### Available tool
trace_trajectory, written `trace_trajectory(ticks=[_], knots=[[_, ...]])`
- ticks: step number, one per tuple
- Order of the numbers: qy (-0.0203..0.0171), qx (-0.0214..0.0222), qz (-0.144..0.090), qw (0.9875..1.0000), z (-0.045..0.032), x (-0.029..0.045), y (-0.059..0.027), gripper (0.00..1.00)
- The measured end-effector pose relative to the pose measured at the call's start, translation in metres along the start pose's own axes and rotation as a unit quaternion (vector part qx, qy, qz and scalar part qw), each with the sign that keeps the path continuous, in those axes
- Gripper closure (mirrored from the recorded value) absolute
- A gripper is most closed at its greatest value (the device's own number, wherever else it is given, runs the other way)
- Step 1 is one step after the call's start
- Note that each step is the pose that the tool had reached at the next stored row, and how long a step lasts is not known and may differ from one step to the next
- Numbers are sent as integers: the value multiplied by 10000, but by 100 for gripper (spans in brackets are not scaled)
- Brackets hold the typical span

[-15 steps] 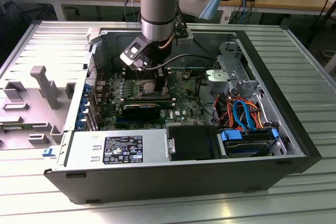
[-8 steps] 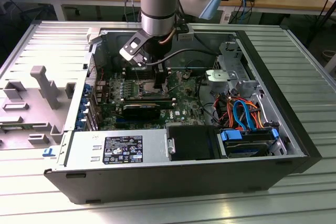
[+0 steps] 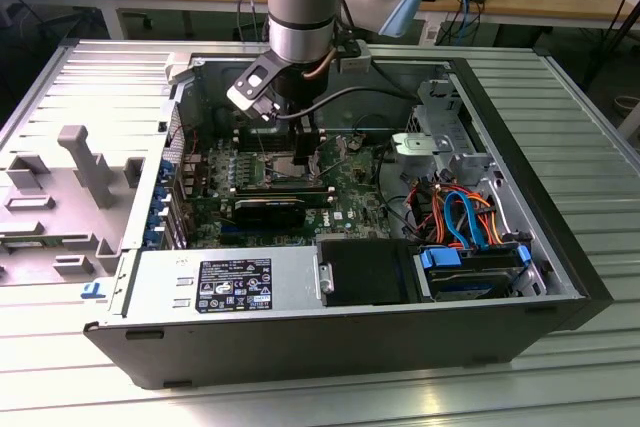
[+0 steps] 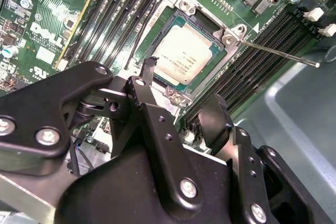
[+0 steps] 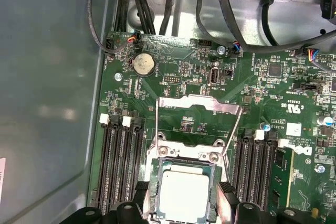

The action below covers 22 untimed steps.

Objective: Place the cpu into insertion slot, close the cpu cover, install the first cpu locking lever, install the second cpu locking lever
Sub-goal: 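Place the cpu into insertion slot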

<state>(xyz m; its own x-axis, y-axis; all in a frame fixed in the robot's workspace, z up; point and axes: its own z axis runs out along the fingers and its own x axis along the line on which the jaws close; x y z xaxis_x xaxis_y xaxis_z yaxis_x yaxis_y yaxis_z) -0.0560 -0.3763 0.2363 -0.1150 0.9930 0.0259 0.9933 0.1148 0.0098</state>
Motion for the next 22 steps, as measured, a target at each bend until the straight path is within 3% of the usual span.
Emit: trace_trajectory(ticks=[3,7,8,11,16,22], knots=[[7,0,0,10000,-3,0,0,40],[29,-3,0,10000,-2,0,0,65],[32,-3,0,10000,-2,-2,0,65],[37,-4,-1,10000,0,-10,-1,83],[40,-4,-9,10000,2,-45,-5,89],[43,6,-330,9994,2,-47,-5,89]])
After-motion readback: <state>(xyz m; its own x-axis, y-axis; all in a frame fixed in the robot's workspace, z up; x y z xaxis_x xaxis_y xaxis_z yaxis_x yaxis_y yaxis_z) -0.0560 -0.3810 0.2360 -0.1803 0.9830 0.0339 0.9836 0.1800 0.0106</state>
